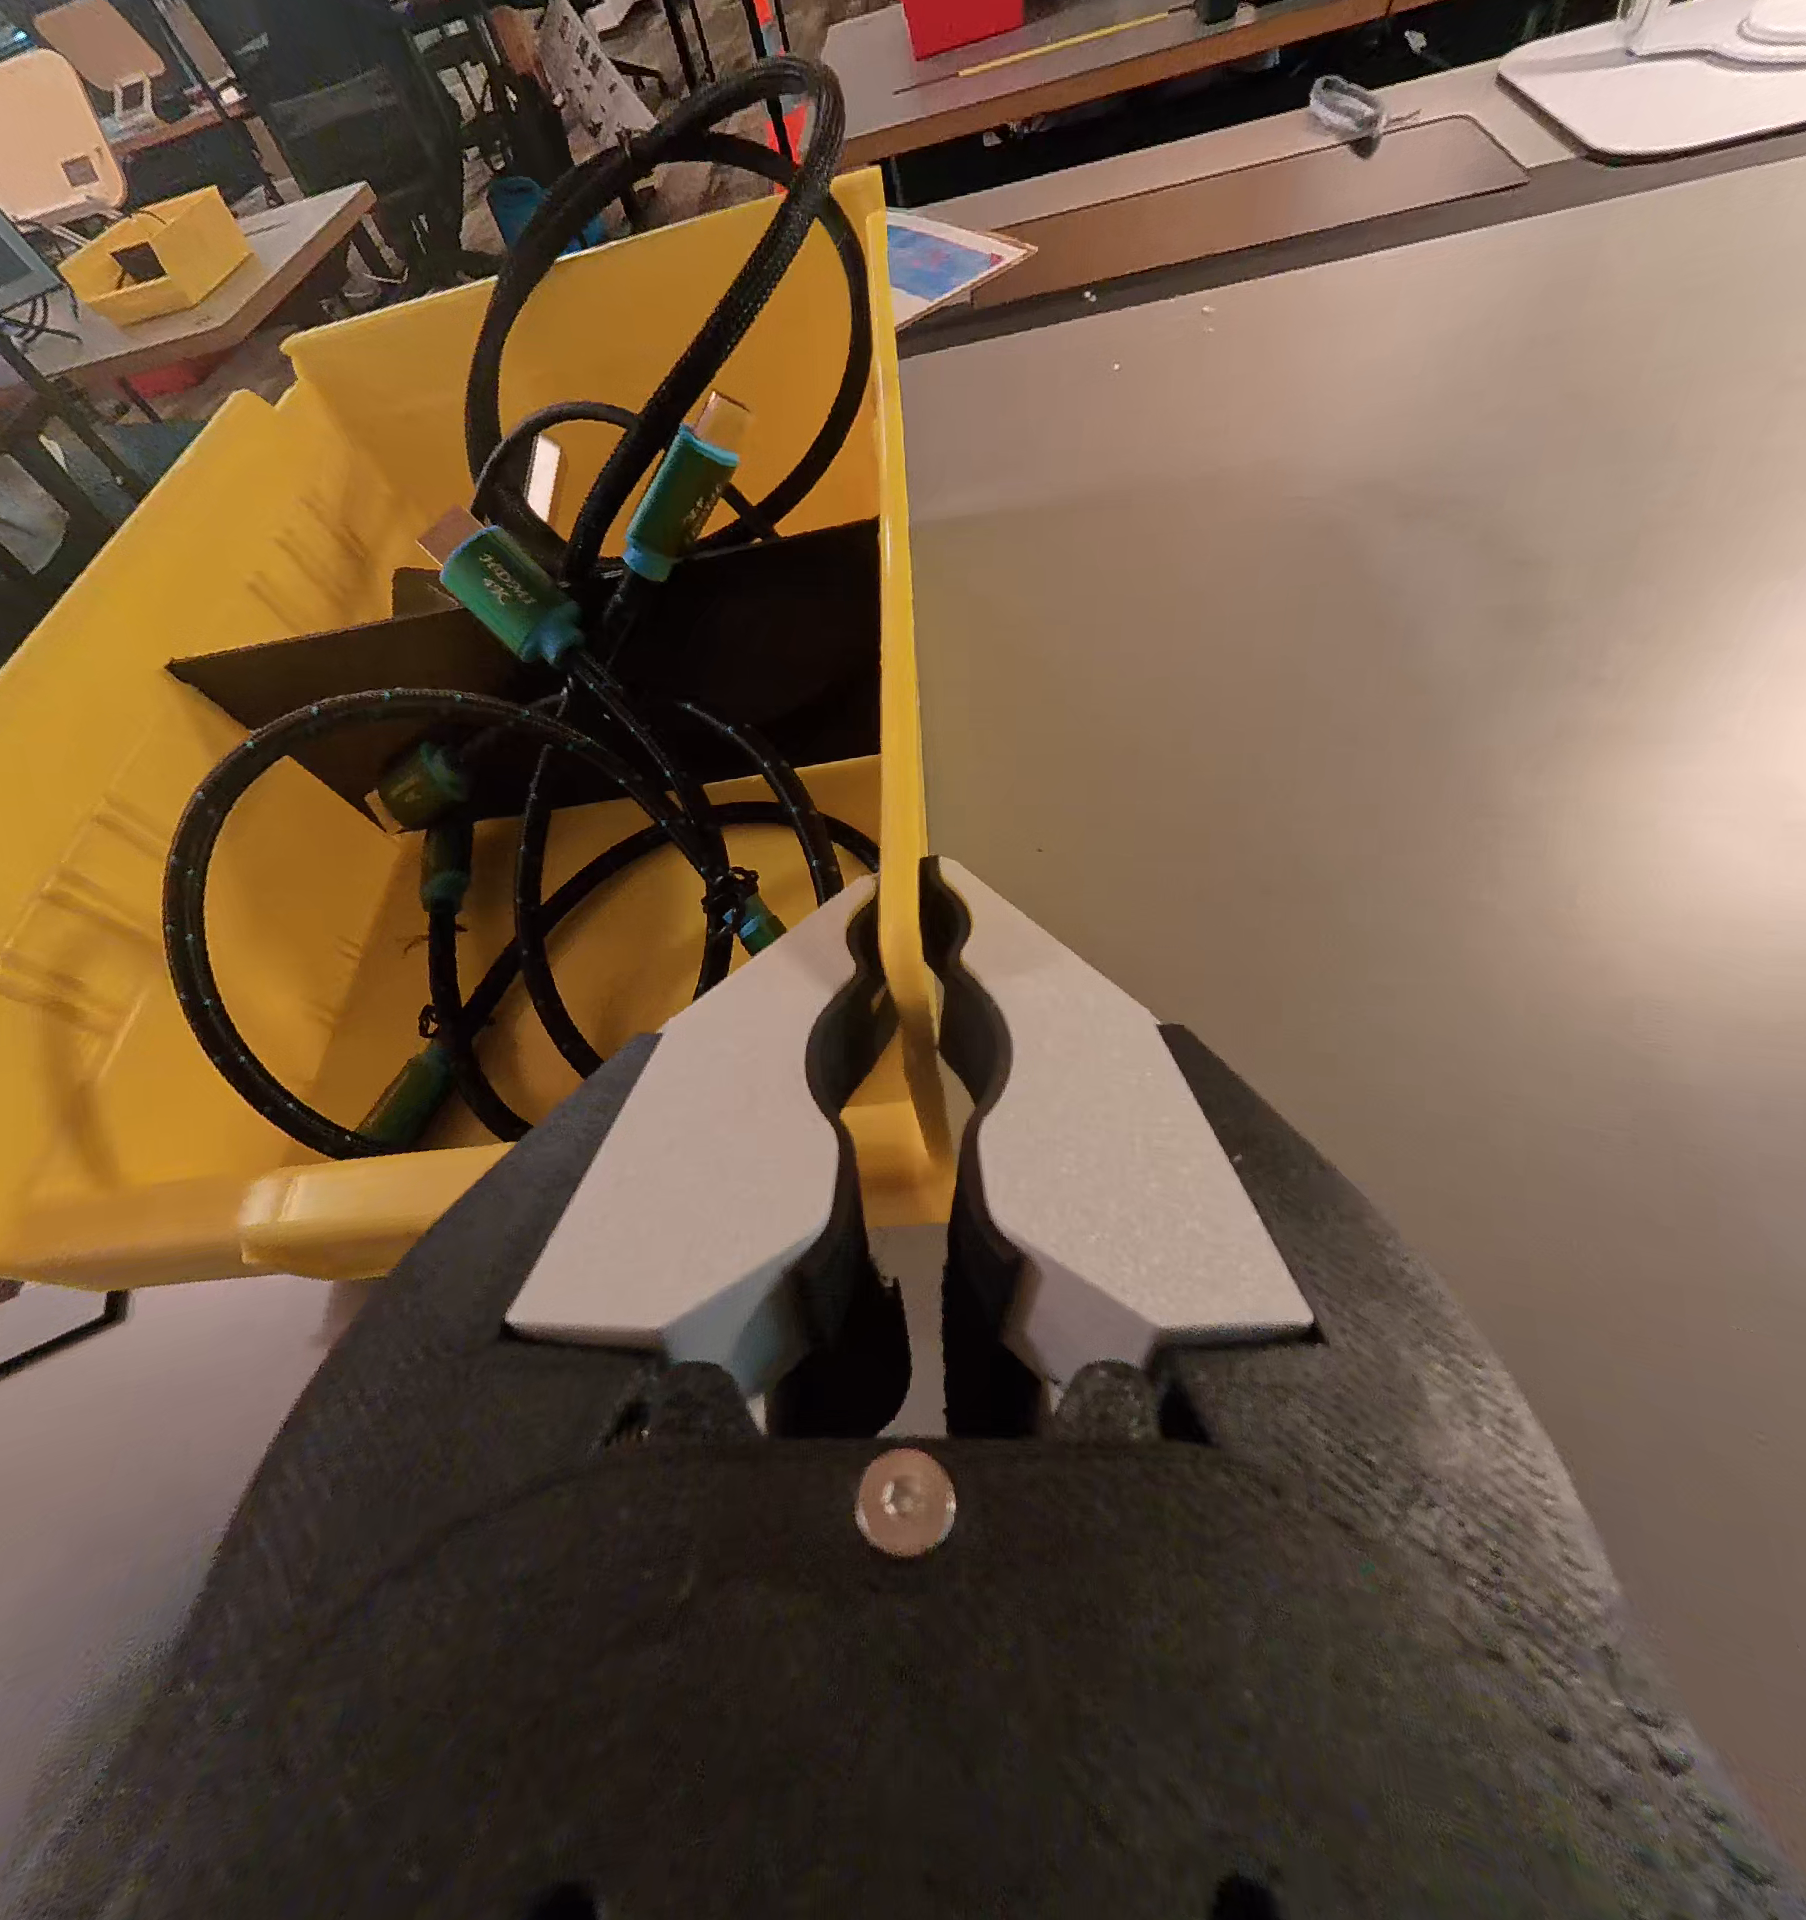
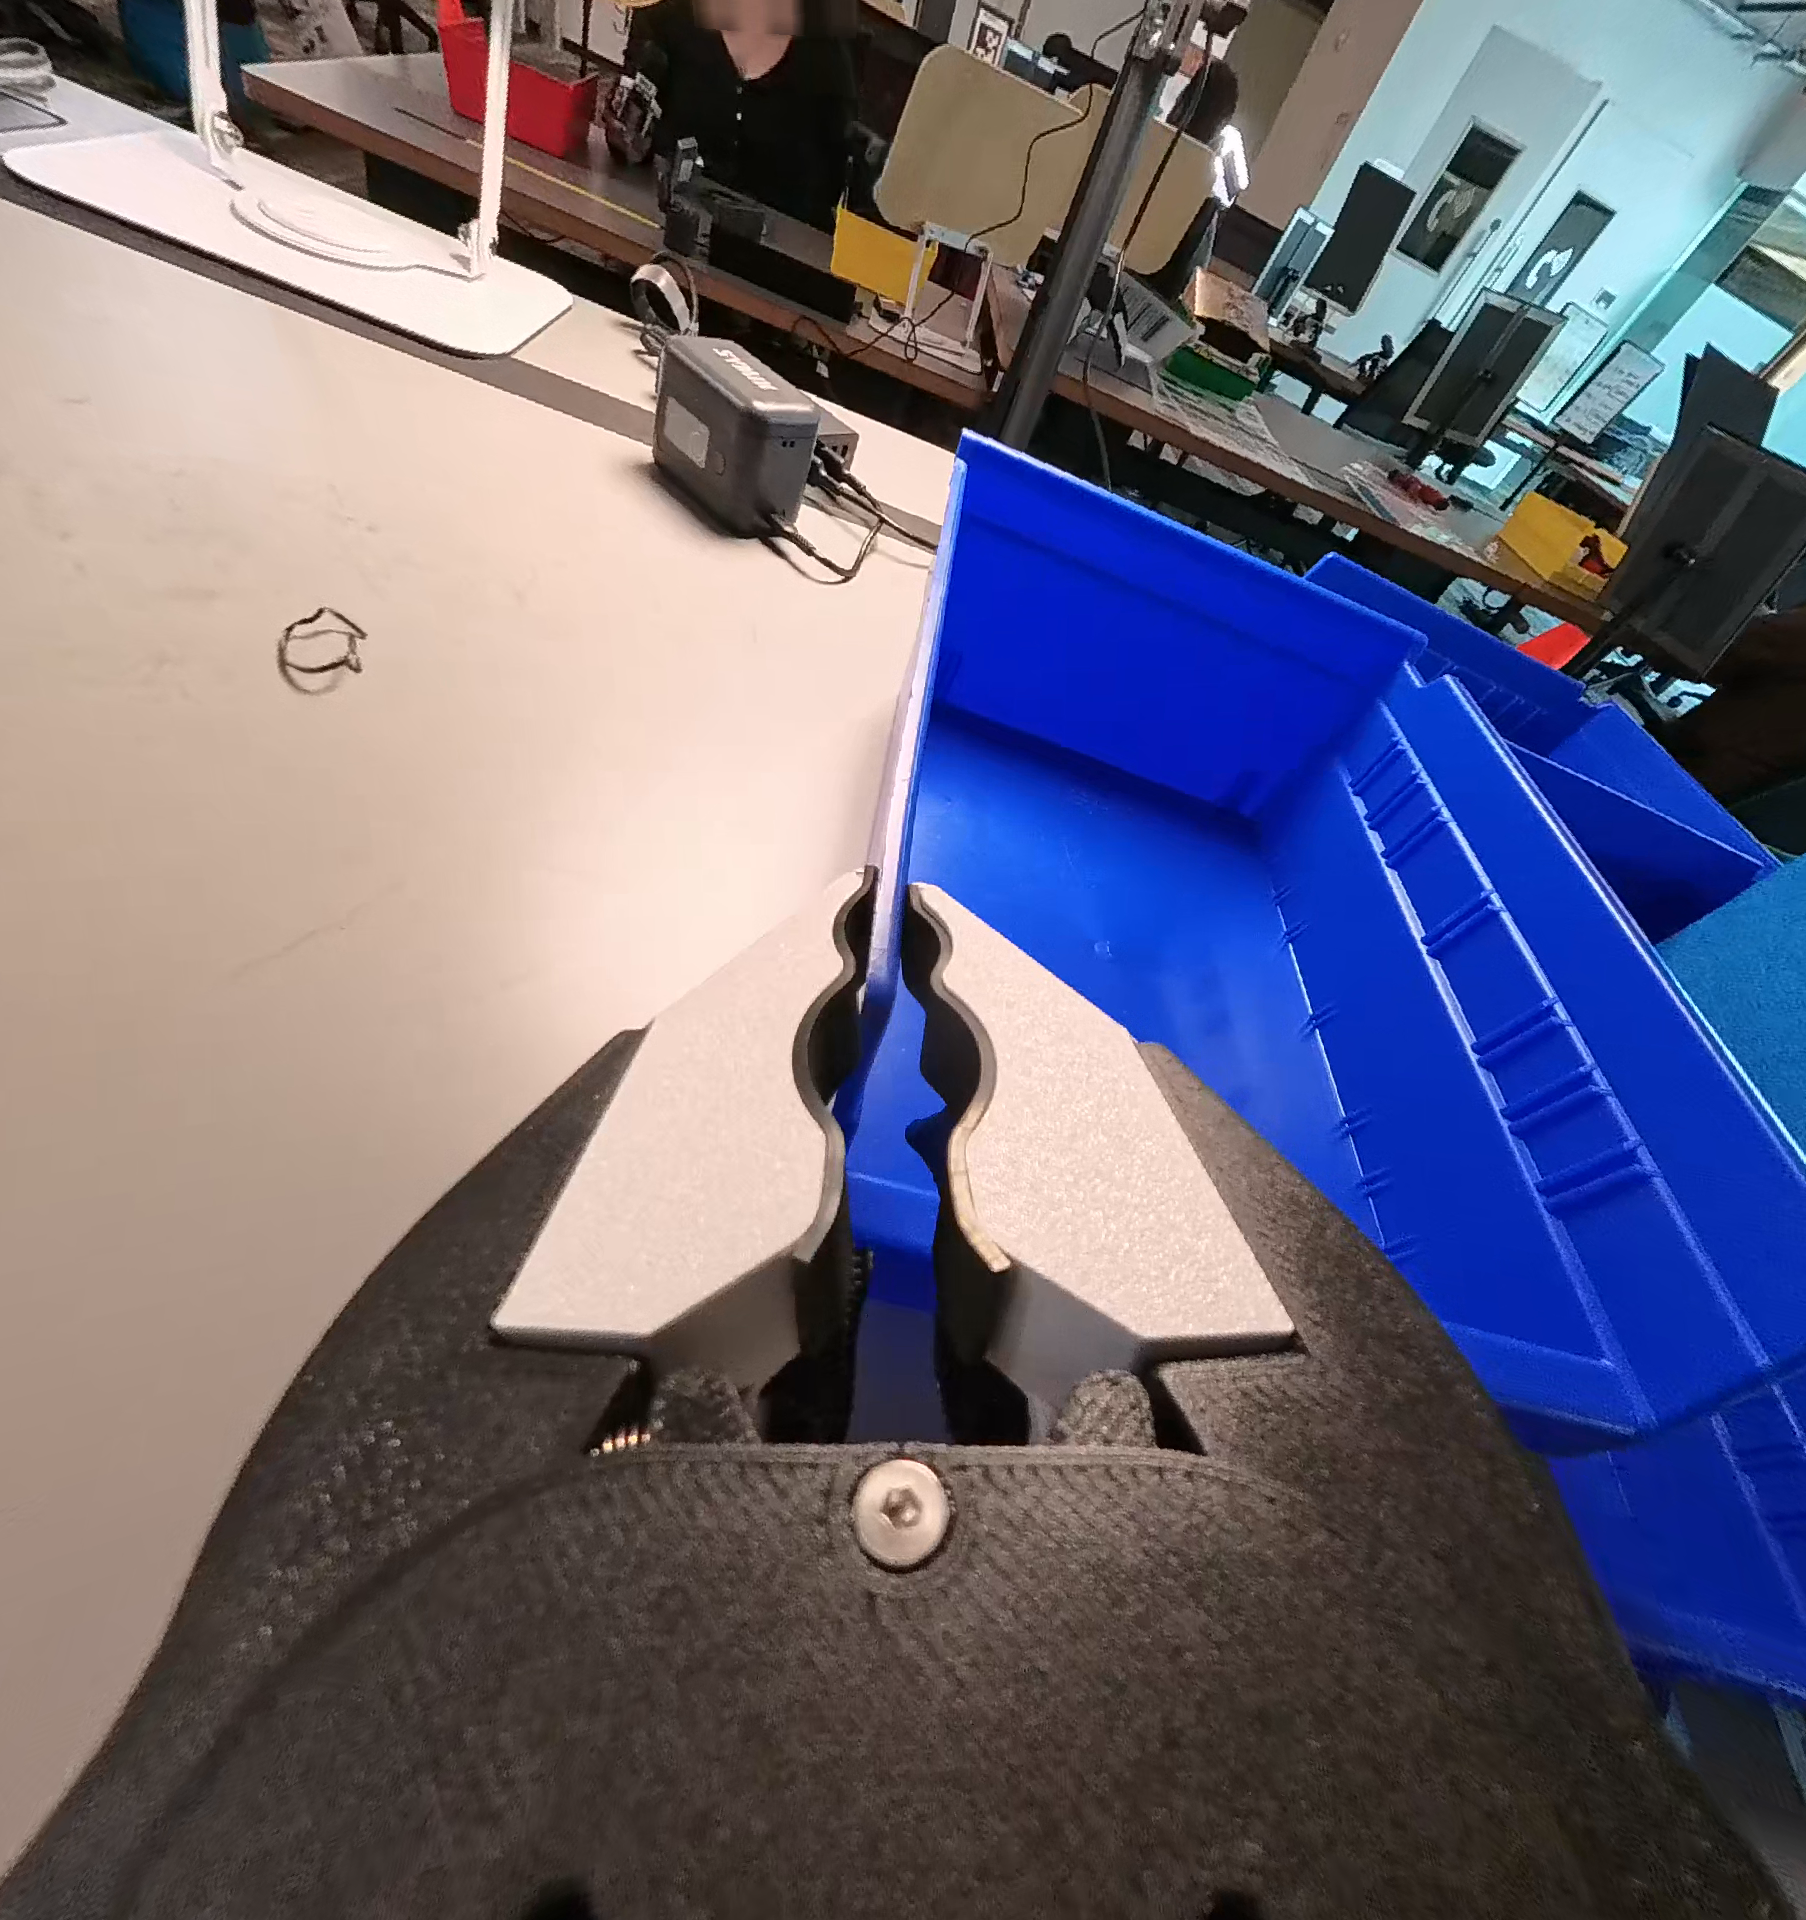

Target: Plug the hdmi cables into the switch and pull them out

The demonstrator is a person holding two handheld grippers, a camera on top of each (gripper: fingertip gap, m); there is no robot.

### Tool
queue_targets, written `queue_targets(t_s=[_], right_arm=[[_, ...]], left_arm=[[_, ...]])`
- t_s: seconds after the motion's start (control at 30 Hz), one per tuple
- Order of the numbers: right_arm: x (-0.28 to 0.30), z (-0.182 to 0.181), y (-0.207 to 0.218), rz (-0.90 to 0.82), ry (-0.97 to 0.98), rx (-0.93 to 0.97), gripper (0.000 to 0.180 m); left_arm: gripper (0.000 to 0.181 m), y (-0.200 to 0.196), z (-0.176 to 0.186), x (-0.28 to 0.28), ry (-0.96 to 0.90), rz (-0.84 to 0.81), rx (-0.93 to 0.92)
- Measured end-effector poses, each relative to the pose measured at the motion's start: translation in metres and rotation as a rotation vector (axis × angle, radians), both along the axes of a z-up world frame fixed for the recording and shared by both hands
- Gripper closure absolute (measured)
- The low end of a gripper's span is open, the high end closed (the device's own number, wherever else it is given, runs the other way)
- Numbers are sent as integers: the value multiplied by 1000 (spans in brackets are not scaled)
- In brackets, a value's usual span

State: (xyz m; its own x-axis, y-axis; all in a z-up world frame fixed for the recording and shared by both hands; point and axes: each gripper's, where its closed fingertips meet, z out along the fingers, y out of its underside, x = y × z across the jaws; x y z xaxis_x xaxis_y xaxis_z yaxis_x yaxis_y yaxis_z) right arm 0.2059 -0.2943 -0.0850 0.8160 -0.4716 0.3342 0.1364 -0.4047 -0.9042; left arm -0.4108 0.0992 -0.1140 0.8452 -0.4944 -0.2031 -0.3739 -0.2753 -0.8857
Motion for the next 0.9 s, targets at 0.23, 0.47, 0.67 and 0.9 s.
queue_targets(t_s=[0.23,0.47,0.67,0.9], right_arm=[[1,0,0,-3,3,10,176],[-9,23,-22,-42,-79,36,158],[-69,39,2,159,-52,102,158],[-111,6,41,292,11,53,158]], left_arm=[[176,4,0,-4,-18,0,-1],[157,-13,48,-12,-181,23,67],[132,27,62,-39,-277,156,-108],[110,79,1,-23,-253,138,-529]])
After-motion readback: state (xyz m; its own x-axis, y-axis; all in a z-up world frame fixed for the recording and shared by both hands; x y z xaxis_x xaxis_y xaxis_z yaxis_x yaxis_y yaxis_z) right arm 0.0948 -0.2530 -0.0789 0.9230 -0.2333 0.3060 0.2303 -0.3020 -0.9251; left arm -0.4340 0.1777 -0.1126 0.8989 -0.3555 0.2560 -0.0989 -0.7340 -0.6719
